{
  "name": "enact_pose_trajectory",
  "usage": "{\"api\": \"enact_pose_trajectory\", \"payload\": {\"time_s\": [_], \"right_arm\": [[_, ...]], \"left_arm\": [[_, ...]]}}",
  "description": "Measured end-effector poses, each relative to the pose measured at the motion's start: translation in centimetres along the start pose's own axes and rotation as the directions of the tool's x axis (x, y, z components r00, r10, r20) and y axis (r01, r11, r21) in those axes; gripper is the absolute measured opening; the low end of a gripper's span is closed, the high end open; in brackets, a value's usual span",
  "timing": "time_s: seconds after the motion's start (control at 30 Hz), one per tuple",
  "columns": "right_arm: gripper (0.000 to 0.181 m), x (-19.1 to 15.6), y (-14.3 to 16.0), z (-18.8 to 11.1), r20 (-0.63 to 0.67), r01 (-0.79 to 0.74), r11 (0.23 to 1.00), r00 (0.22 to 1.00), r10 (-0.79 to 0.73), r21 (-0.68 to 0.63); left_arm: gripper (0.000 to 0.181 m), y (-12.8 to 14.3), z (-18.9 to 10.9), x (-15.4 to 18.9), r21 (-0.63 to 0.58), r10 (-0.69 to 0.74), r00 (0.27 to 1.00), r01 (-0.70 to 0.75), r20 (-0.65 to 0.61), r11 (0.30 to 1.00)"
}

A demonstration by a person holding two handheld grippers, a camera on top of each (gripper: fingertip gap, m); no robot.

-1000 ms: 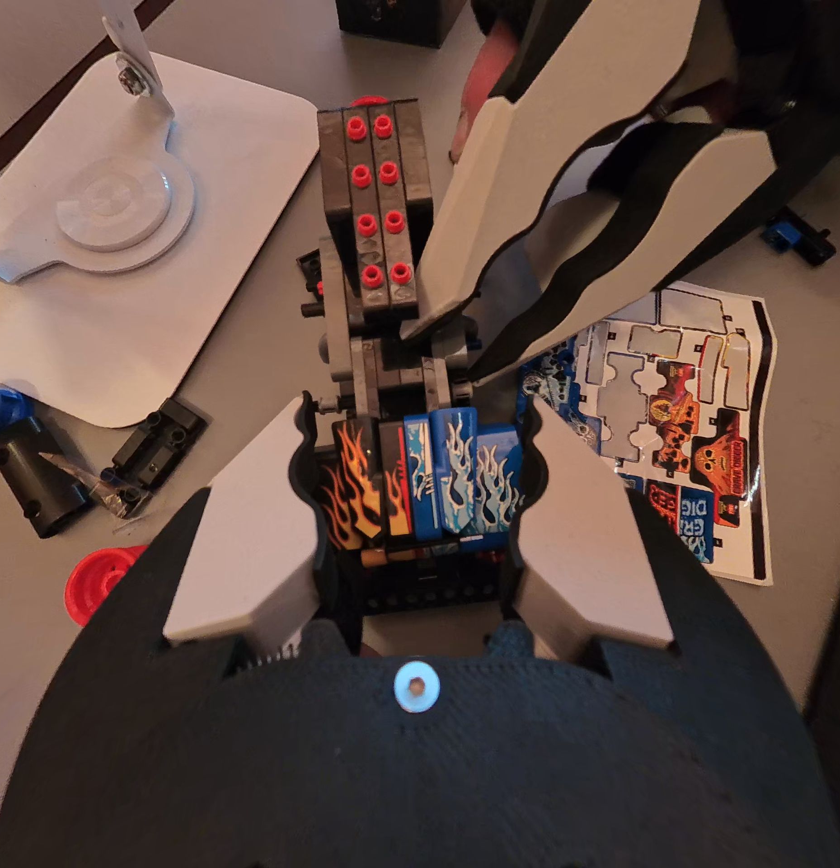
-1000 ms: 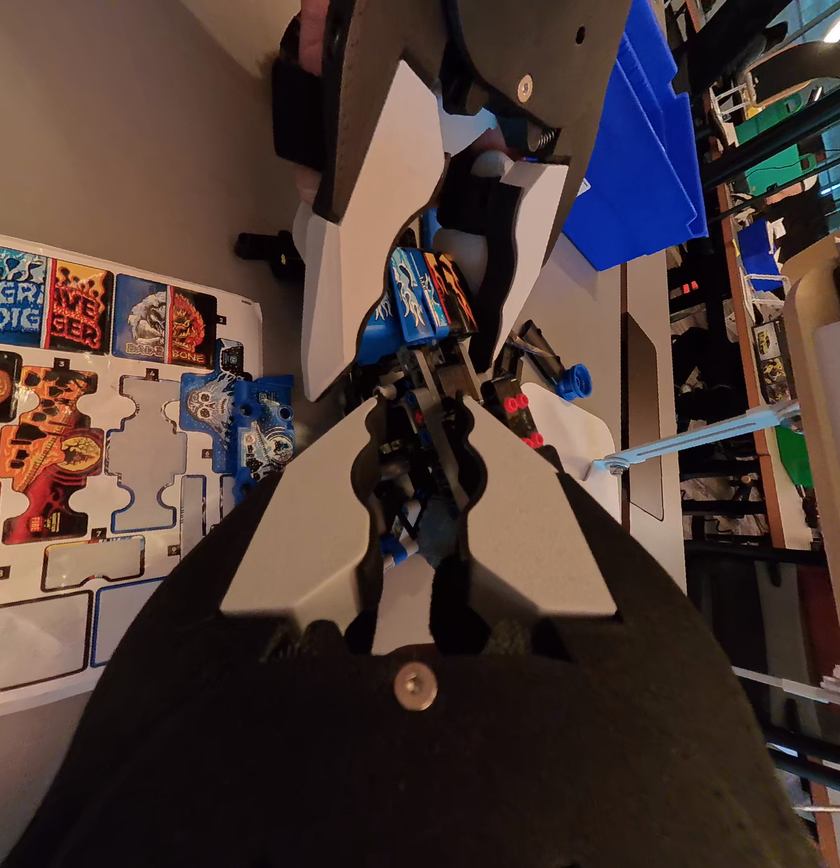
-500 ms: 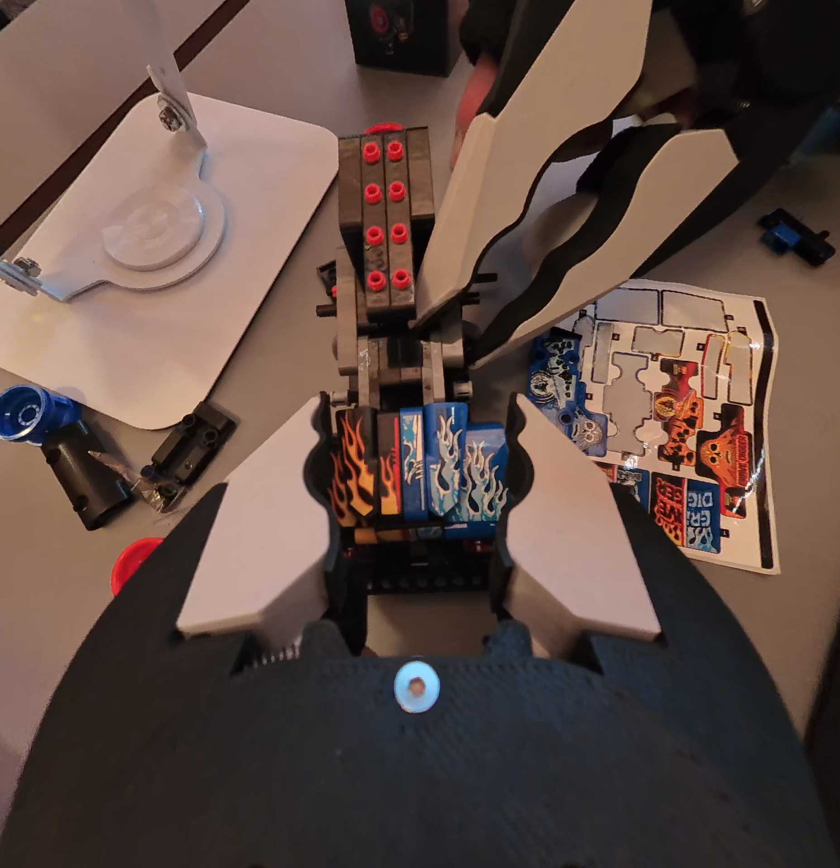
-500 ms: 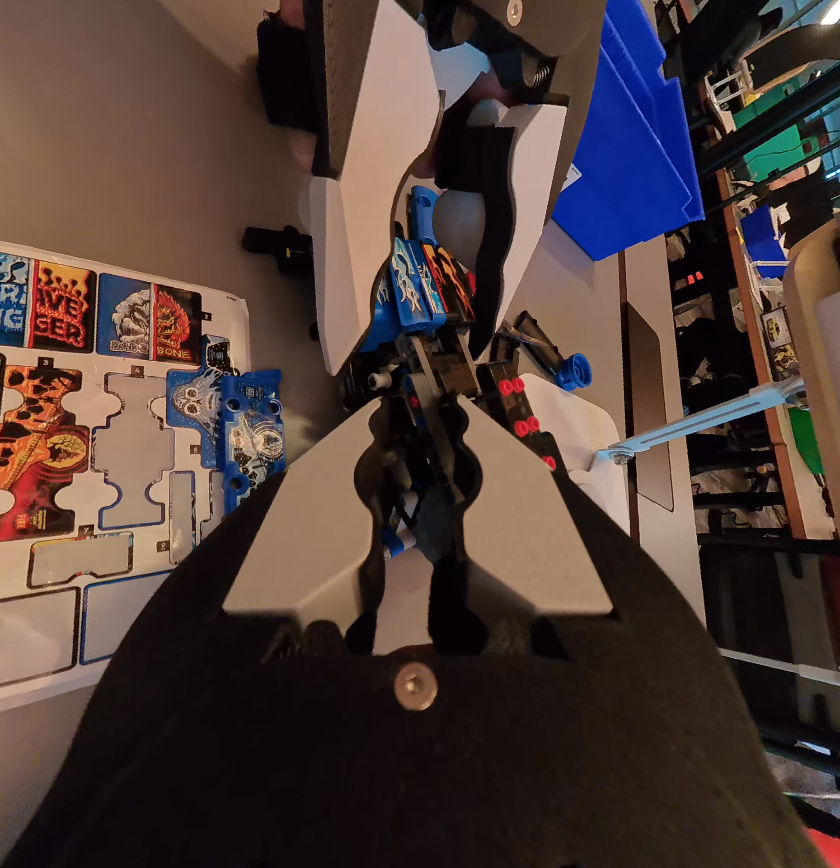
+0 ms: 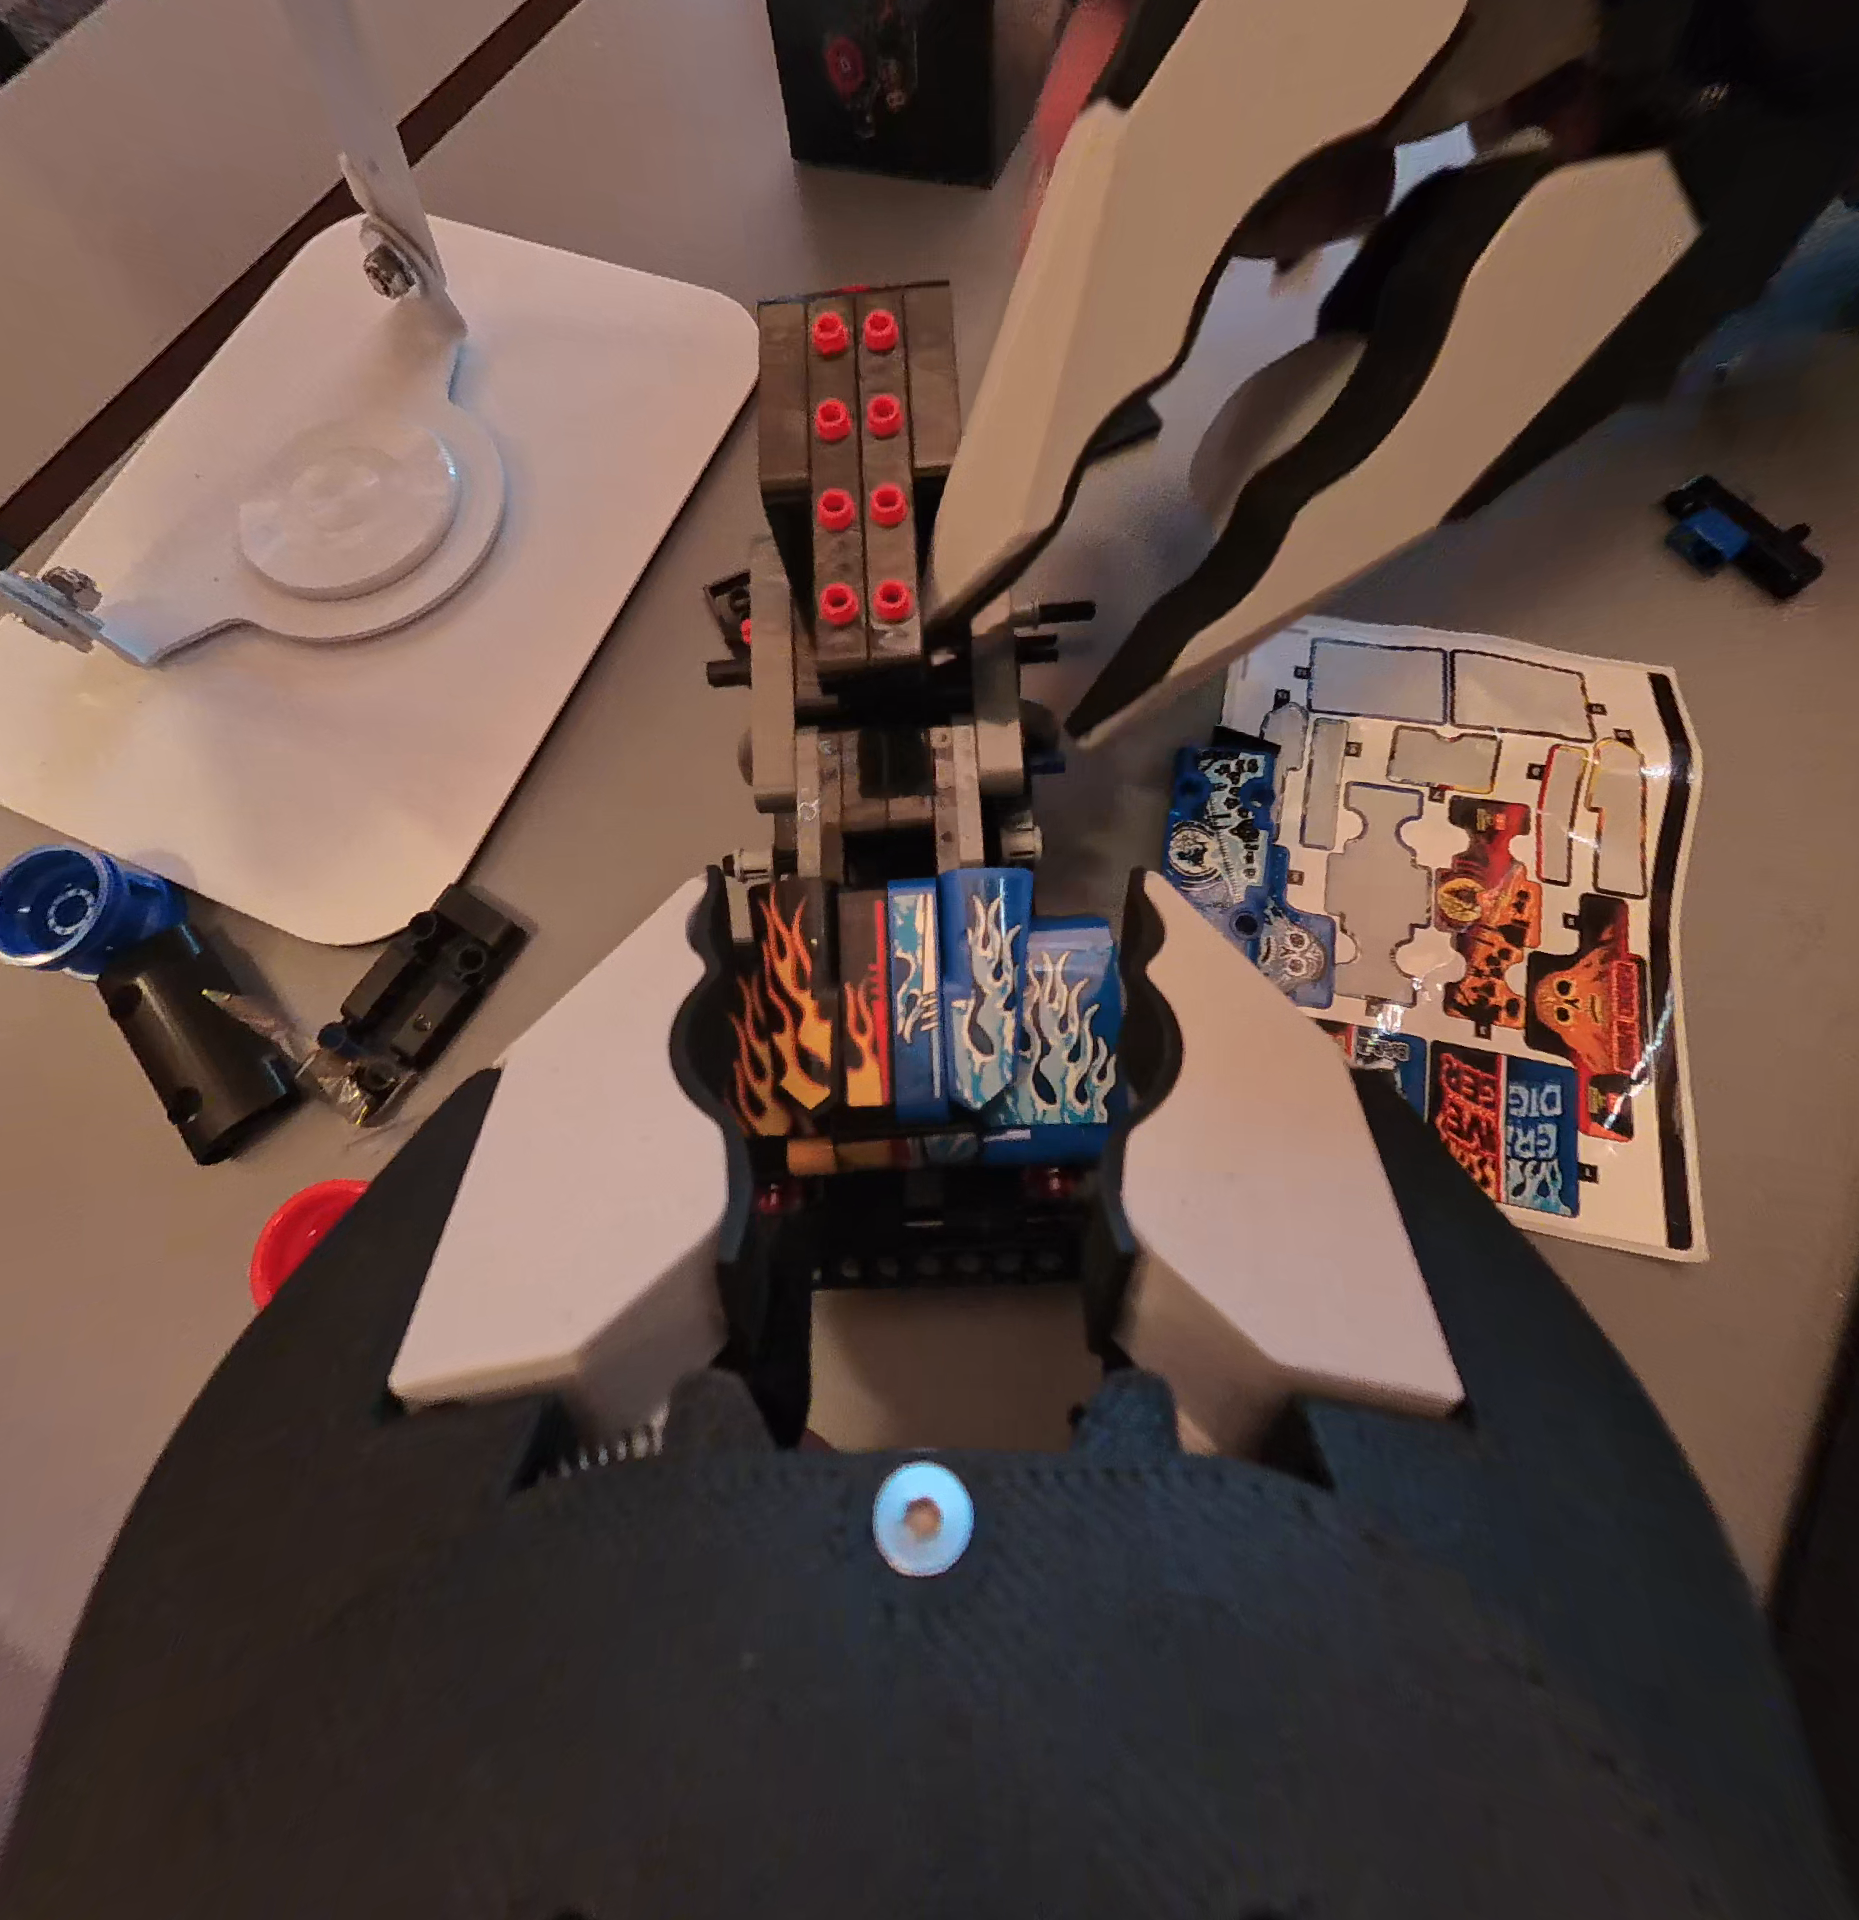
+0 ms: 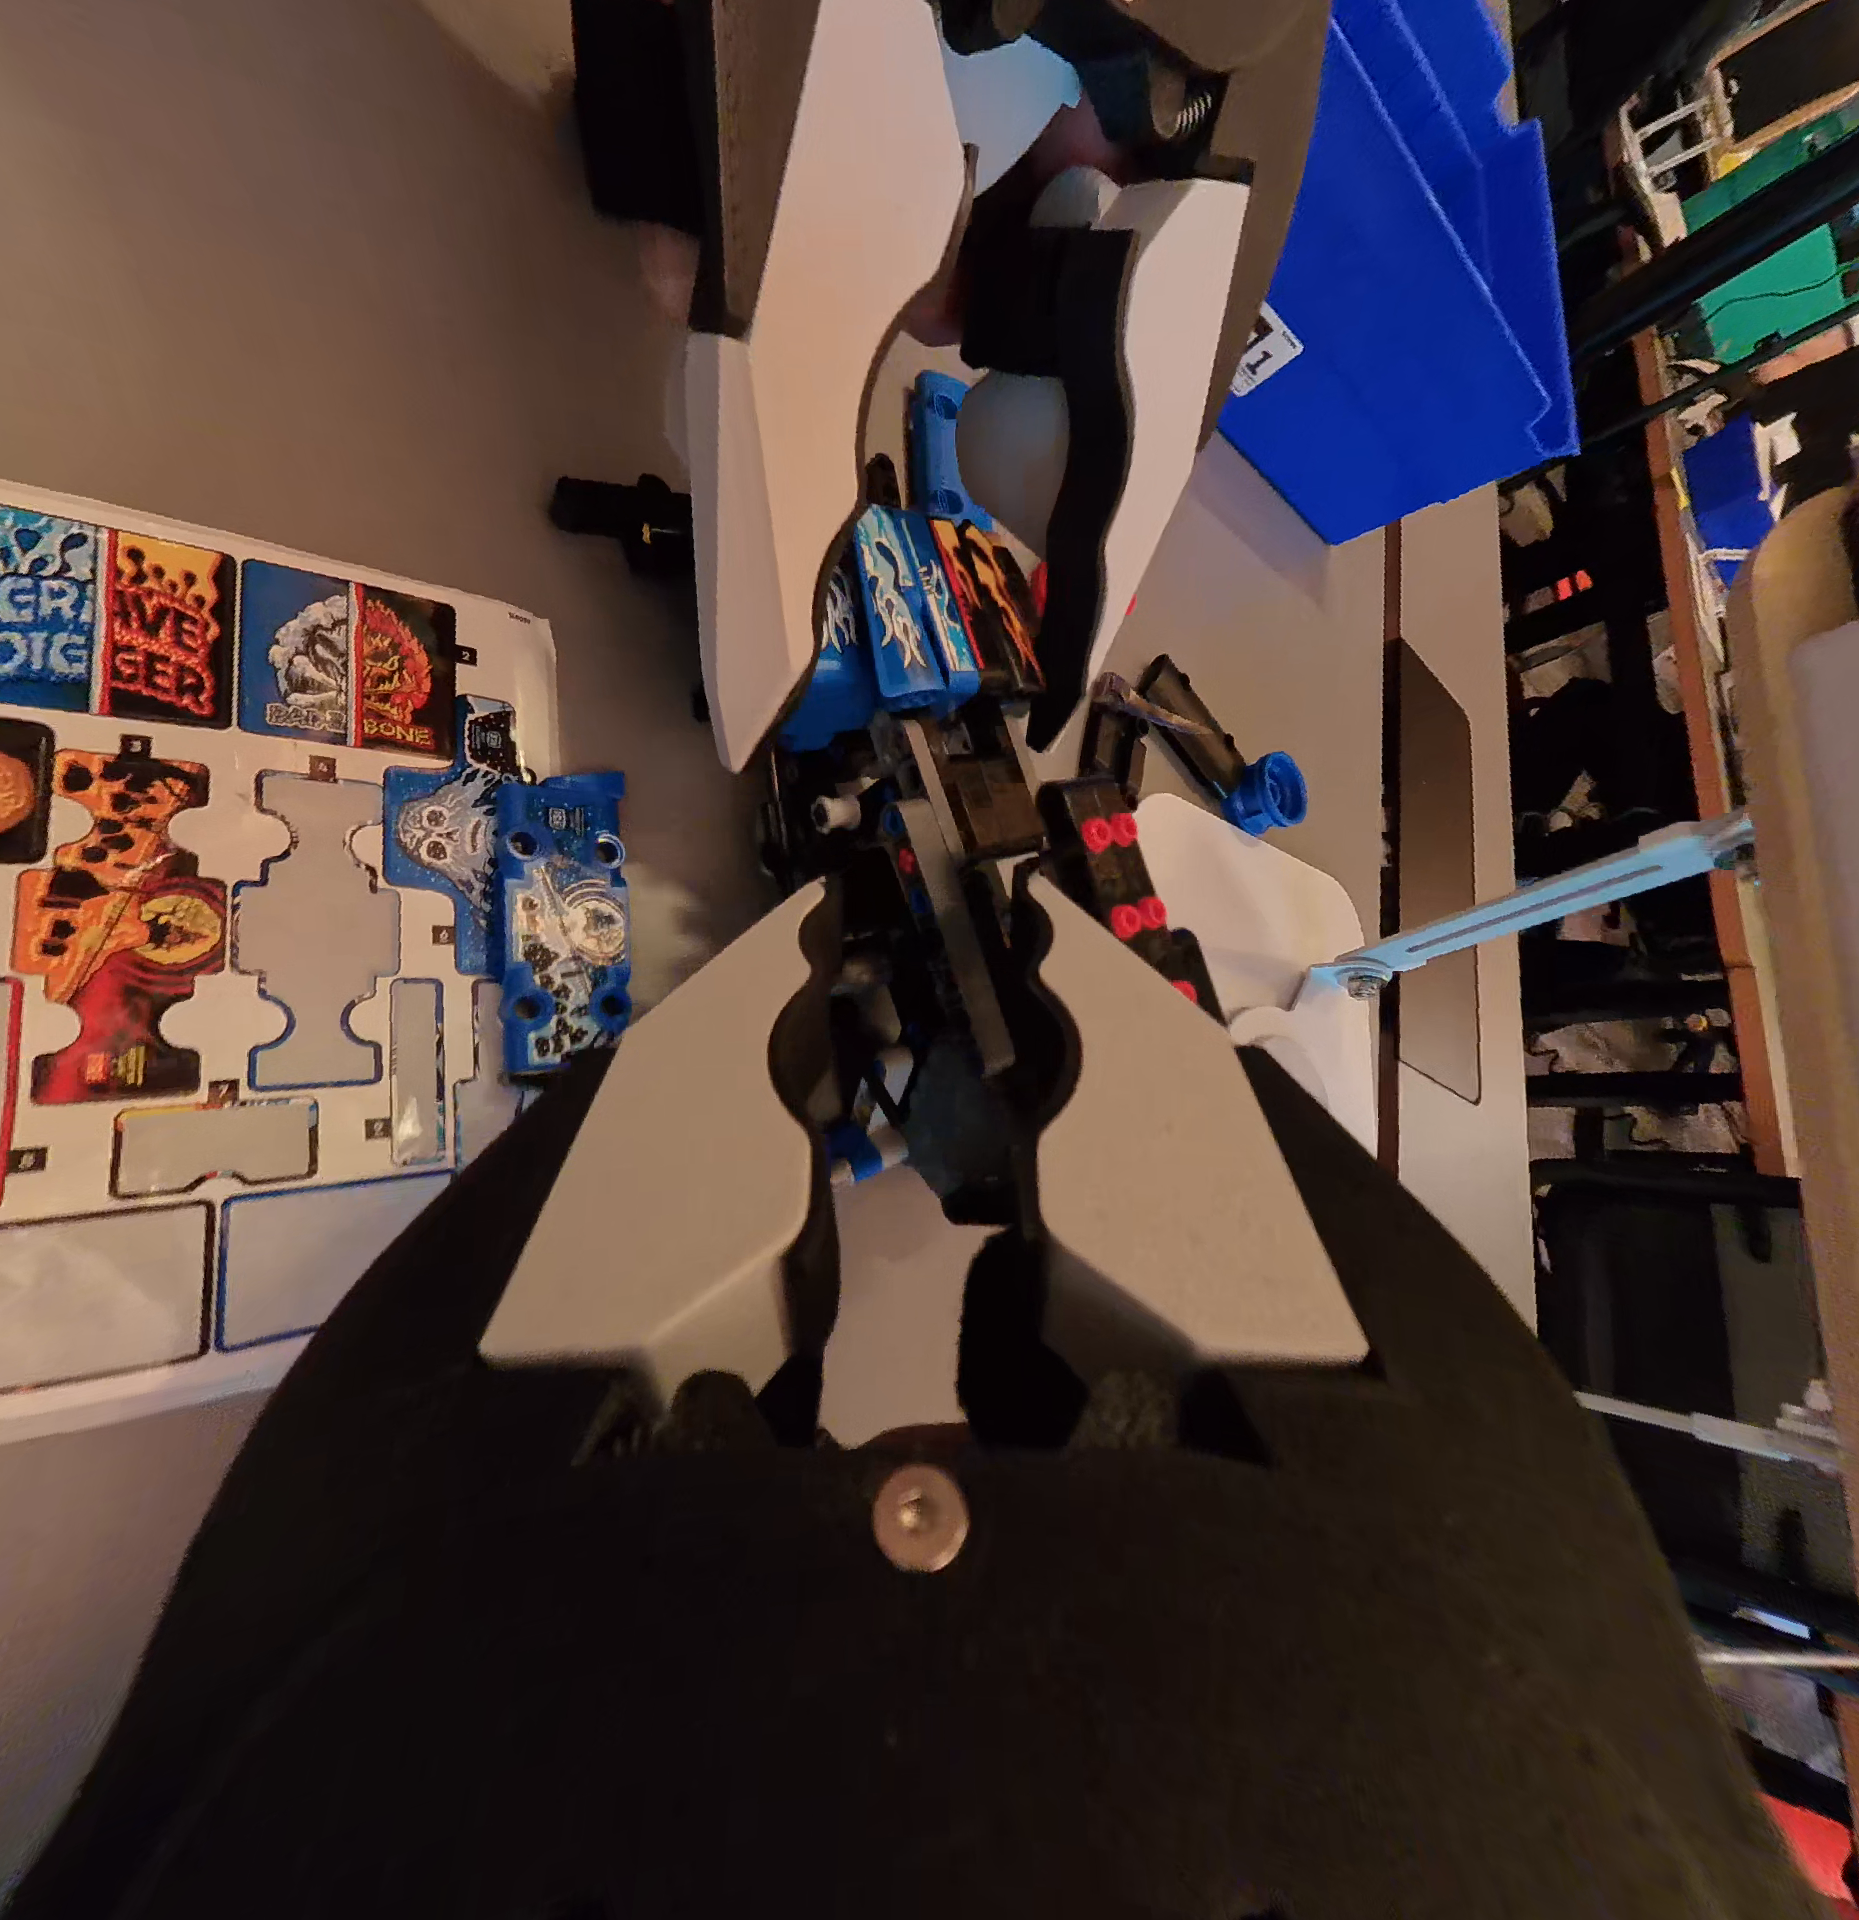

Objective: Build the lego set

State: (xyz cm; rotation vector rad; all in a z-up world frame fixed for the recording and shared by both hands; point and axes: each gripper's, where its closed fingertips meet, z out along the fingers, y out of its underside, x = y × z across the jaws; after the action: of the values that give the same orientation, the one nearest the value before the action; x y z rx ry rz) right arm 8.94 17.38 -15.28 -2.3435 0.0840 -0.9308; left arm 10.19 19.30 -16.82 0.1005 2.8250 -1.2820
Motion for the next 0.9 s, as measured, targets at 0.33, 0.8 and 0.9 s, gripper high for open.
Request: {"api": "enact_pose_trajectory", "payload": {"time_s": [0.33, 0.8, 0.9], "right_arm": [[0.019, -0.1, 1.0, -1.0, 0.057, -0.008, 0.999, 0.998, 0.01, -0.043], [0.015, 1.0, 2.2, -1.2, 0.022, -0.042, 0.995, 0.999, 0.044, -0.087], [0.016, 0.4, 2.7, -3.1, 0.132, -0.109, 0.989, 0.984, 0.122, -0.099]], "left_arm": [[0.07, 0.0, 0.3, 0.2, 0.001, -0.004, 1.0, 0.004, -0.014, 1.0], [0.071, -0.3, 0.2, 1.2, -0.011, -0.03, 0.998, 0.029, -0.049, 1.0], [0.071, -0.3, -0.1, 1.3, -0.008, -0.02, 0.999, 0.019, -0.048, 1.0]]}}
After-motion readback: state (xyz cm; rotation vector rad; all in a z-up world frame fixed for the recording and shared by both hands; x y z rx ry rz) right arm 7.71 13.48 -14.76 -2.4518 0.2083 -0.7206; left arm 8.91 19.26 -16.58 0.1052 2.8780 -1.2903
